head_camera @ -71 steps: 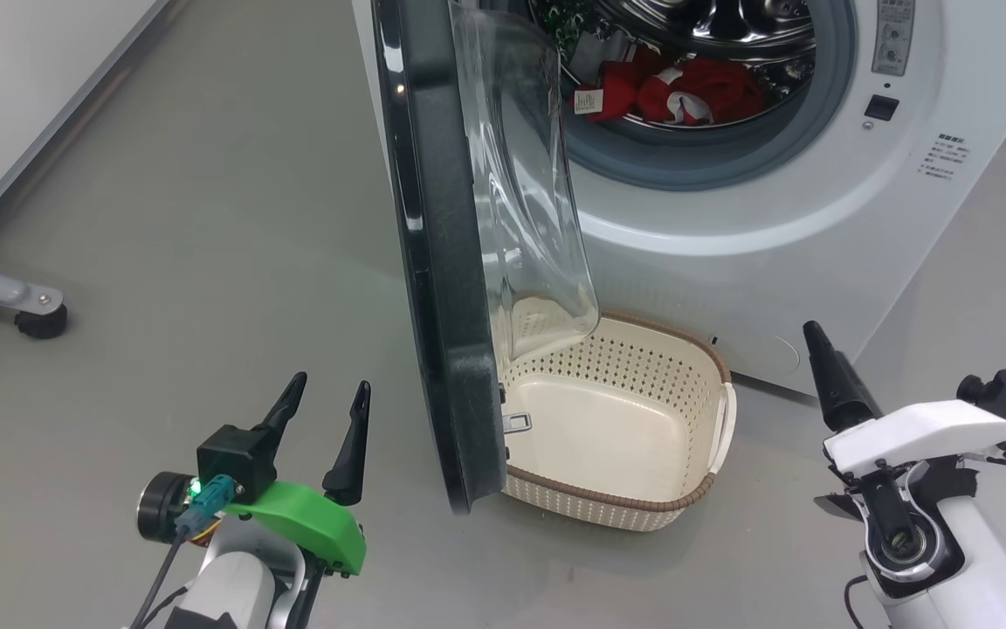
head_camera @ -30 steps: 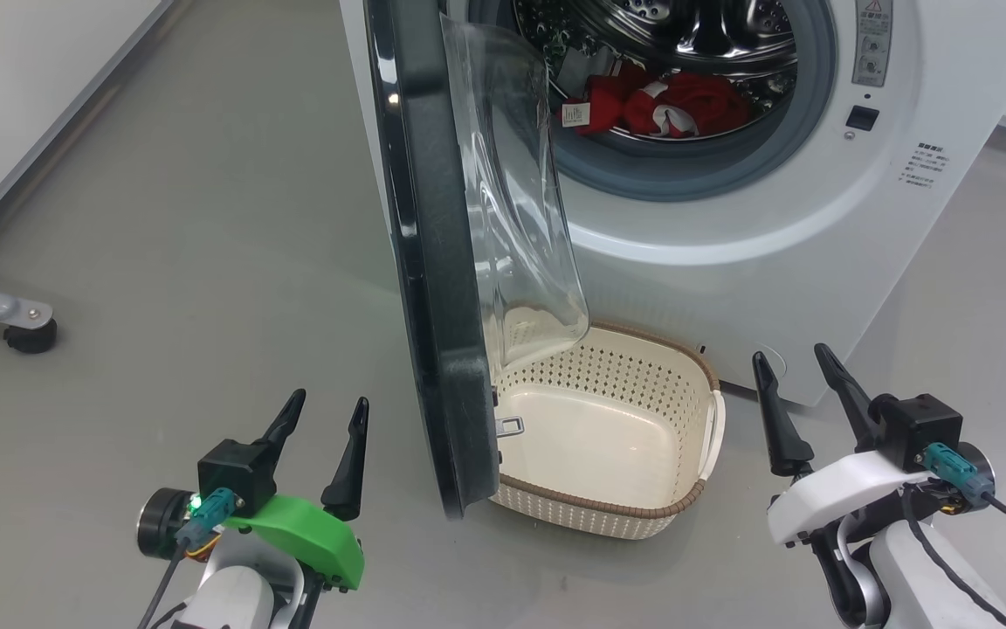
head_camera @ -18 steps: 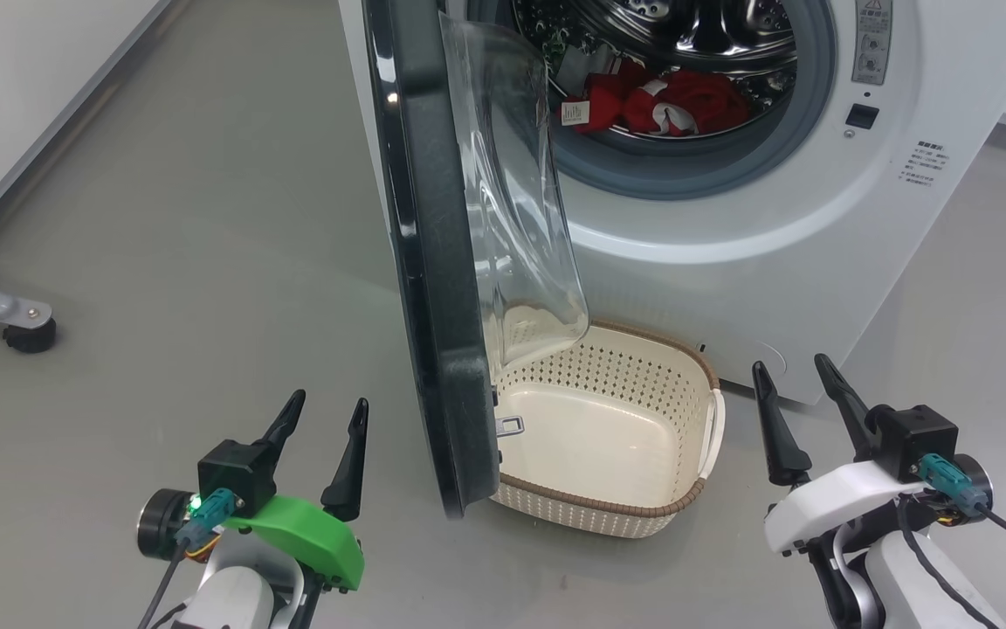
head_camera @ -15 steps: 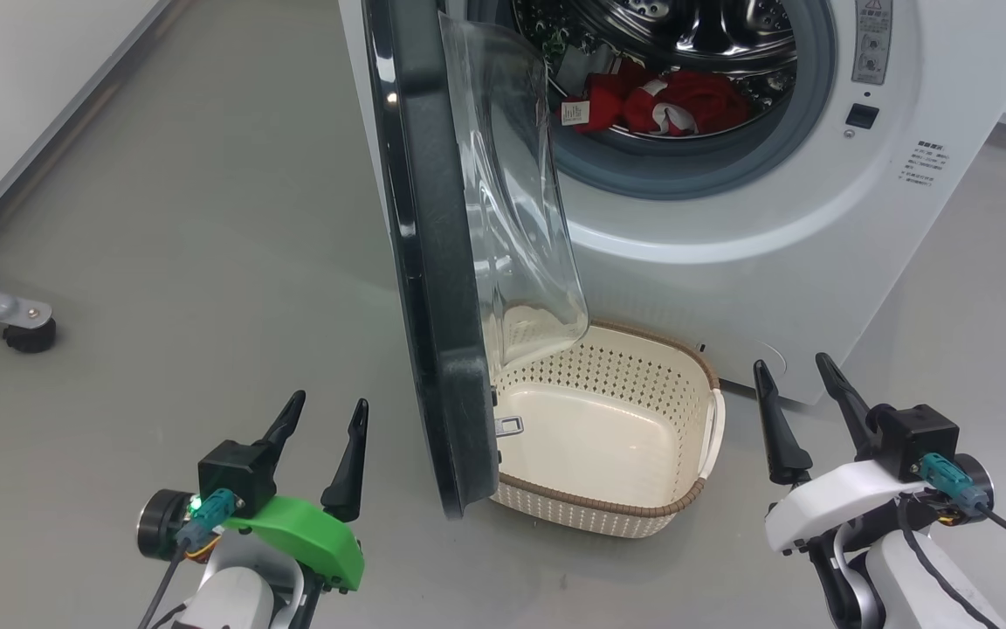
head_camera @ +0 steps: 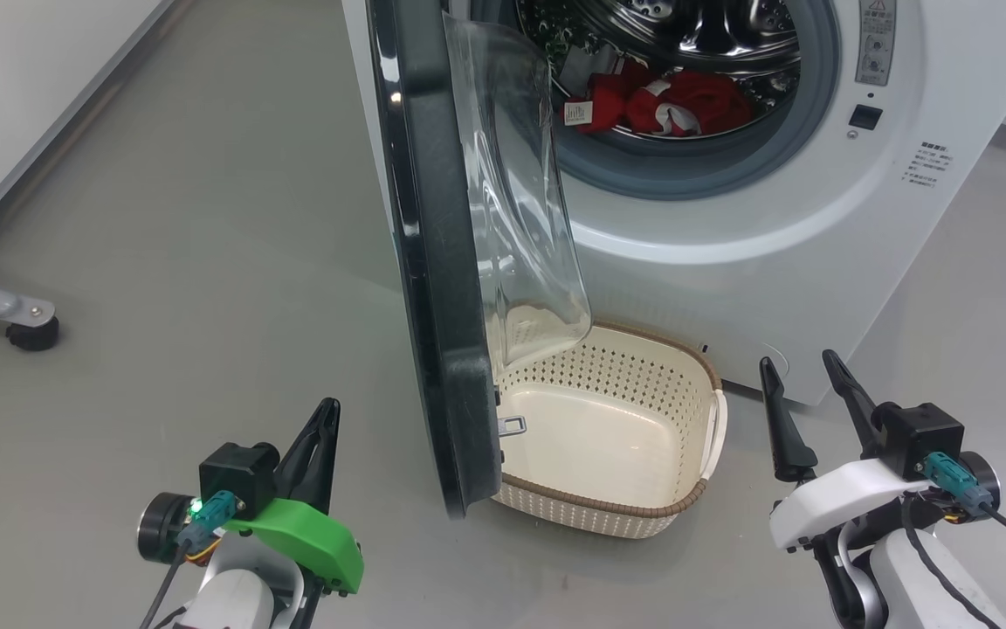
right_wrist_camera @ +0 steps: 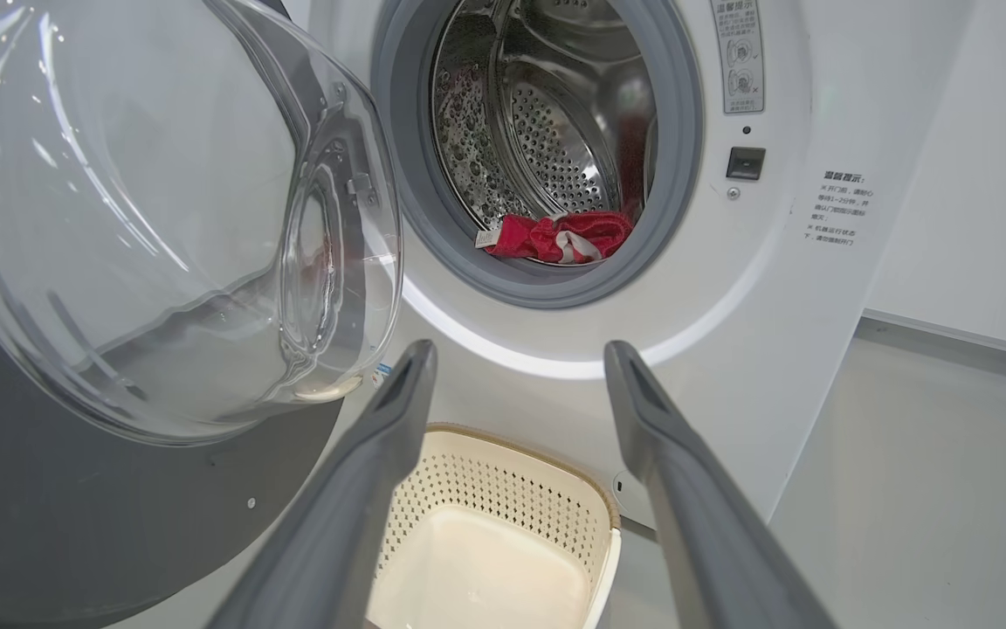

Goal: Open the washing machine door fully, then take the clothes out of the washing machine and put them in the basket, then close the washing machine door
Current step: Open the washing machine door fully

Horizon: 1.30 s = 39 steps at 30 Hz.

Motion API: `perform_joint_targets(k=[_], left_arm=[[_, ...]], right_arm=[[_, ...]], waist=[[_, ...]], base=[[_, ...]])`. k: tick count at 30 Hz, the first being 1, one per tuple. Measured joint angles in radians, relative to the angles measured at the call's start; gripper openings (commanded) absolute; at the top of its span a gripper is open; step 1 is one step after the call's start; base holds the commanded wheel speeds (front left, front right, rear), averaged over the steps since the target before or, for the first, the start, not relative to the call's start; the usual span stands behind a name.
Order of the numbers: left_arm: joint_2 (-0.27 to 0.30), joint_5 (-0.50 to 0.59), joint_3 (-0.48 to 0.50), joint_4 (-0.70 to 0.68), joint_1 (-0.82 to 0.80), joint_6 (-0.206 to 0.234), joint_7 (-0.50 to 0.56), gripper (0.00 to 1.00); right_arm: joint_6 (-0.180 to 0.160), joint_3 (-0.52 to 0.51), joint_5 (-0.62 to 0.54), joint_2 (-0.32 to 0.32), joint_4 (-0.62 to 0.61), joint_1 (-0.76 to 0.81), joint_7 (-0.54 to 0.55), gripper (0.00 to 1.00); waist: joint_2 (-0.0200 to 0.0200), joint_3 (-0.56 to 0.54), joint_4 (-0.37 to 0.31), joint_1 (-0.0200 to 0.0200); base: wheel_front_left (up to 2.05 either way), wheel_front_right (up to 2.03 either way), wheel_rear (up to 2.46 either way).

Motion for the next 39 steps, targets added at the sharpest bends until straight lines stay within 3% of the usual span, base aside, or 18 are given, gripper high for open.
perform_joint_targets(k=[14, 29, 33, 39], left_arm=[[0.0, -0.004, 0.033, -0.067, -0.001, 0.009, 0.0, 0.0], [0.001, 0.094, 0.086, -0.527, -0.127, 0.02, -0.006, 0.0], [0.001, 0.098, 0.053, -0.634, -0.133, 0.013, -0.006, 0.0], [0.002, 0.078, -0.053, -0.719, -0.125, -0.031, -0.006, 0.0]], right_arm=[[0.02, -0.03, -0.018, 0.023, 0.005, 0.016, 0.0, 1.0], [0.037, -0.059, -0.042, 0.045, 0.009, 0.022, 0.0, 1.0], [0.046, -0.064, -0.052, 0.054, 0.009, 0.035, 0.0, 1.0], [0.053, -0.07, -0.061, 0.057, 0.013, 0.037, 0.0, 1.0]], waist=[[0.0, -0.001, 0.007, 0.0], [0.0, -0.014, 0.012, 0.0], [0.0, -0.018, 0.01, 0.0], [0.0, -0.022, 0.002, 0.0]], base=[[0.0, 0.0, 0.0], [0.0, 0.0, 0.0], [0.0, 0.0, 0.0], [0.0, 0.0, 0.0]])
